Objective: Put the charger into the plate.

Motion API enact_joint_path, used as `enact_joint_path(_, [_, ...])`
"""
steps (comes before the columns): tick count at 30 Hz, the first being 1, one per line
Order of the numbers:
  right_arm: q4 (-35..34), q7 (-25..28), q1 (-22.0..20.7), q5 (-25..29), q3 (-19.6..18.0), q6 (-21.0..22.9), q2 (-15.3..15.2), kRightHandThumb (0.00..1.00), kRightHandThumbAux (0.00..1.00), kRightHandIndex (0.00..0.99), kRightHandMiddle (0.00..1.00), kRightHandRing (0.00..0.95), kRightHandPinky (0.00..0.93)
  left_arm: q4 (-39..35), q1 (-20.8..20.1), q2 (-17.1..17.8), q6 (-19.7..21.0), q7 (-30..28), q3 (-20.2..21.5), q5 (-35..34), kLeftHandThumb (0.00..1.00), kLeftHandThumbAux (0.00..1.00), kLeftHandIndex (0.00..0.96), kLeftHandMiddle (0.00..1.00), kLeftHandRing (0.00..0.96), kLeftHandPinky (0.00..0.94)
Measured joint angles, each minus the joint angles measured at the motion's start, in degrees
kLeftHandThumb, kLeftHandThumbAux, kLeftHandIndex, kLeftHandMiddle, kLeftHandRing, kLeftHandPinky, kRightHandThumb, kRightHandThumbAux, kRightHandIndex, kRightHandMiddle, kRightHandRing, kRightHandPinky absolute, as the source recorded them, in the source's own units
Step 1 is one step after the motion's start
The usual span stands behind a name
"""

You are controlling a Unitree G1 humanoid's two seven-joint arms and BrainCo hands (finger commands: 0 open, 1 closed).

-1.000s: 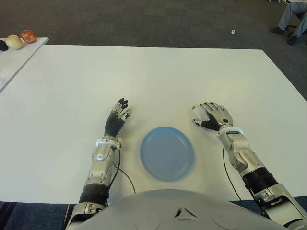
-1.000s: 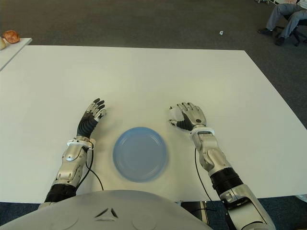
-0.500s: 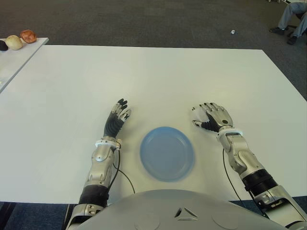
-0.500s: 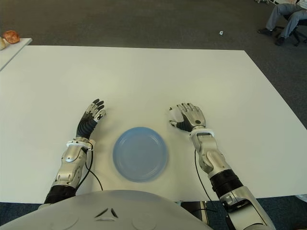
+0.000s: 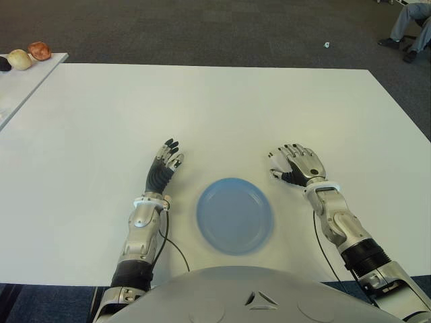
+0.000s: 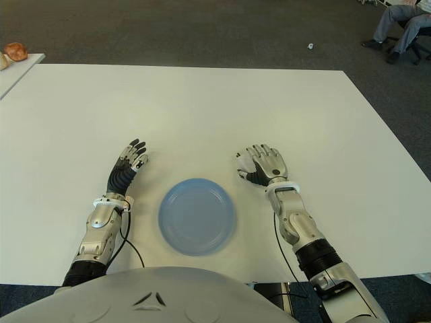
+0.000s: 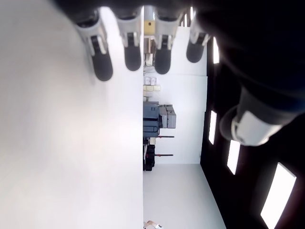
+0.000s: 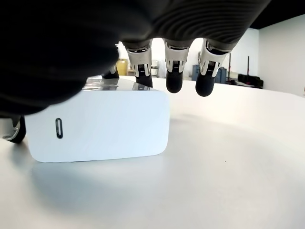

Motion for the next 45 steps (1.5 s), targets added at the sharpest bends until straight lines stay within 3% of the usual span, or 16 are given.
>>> enact_joint_path(6, [0.0,-0.3,0.0,-0.1,0.1,-0.2,0.0,0.233,0.281,0.000,0.000,0.000,0.021,0.0,0.0,-0.2,0.0,0.0,0.0,0.0,0.000,0.539,0.049,0.118,0.103,0.080])
enact_joint_path(9, [0.3,-2.2,0.1,0.6,-0.2,-1.2,0.2,0.301,0.306,0.000,0.000,0.017,0.172,0.0,0.1,-0.3,-0.1,0.0,0.0,0.0,0.000,0.540,0.050,0.119,0.101,0.082])
enact_joint_path(11, [1.3,-4.4,0.1,1.6,-0.7,-2.3,0.9,0.387,0.323,0.000,0.006,0.087,0.294,0.0,0.1,-0.4,-0.1,0.0,0.0,0.0,0.000,0.543,0.054,0.121,0.103,0.084])
enact_joint_path(14, [3.8,-8.6,0.1,3.6,-1.3,-4.5,2.0,0.491,0.339,0.018,0.057,0.170,0.393,0.0,0.2,-0.5,-0.3,0.0,0.0,0.0,0.000,0.544,0.057,0.122,0.104,0.086])
enact_joint_path(20, [7.2,-15.0,0.1,7.4,-2.9,-8.7,3.5,0.710,0.372,0.095,0.202,0.355,0.488,0.0,0.3,-0.6,-0.5,0.0,0.1,-0.2,0.000,0.544,0.063,0.129,0.107,0.084])
enact_joint_path(28, [8.8,-18.1,-0.1,12.3,-4.8,-12.7,5.1,0.869,0.396,0.160,0.336,0.480,0.482,0.2,0.4,-0.6,-1.1,0.0,0.2,-0.4,0.000,0.545,0.071,0.132,0.110,0.088])
enact_joint_path(32, [9.1,-17.9,-0.2,14.1,-5.3,-14.0,5.5,0.908,0.400,0.184,0.383,0.510,0.444,0.3,0.4,-0.6,-1.3,0.0,0.2,-0.4,0.000,0.545,0.073,0.130,0.108,0.084])
enact_joint_path(35, [9.2,-17.6,-0.3,14.8,-5.3,-14.6,5.6,0.930,0.405,0.219,0.408,0.521,0.465,0.4,0.4,-0.6,-1.4,0.0,0.3,-0.4,0.000,0.544,0.072,0.130,0.107,0.084])
enact_joint_path(38, [9.3,-17.2,-0.3,15.2,-5.4,-15.0,5.7,0.977,0.556,0.259,0.427,0.491,0.508,0.4,0.4,-0.6,-1.5,0.0,0.3,-0.4,0.000,0.540,0.072,0.129,0.107,0.084])
enact_joint_path(45, [9.0,-16.3,-0.5,16.1,-5.6,-15.2,6.0,0.998,0.628,0.341,0.415,0.529,0.569,0.4,0.4,-0.6,-1.6,0.0,0.4,-0.4,0.000,0.522,0.070,0.127,0.103,0.079])
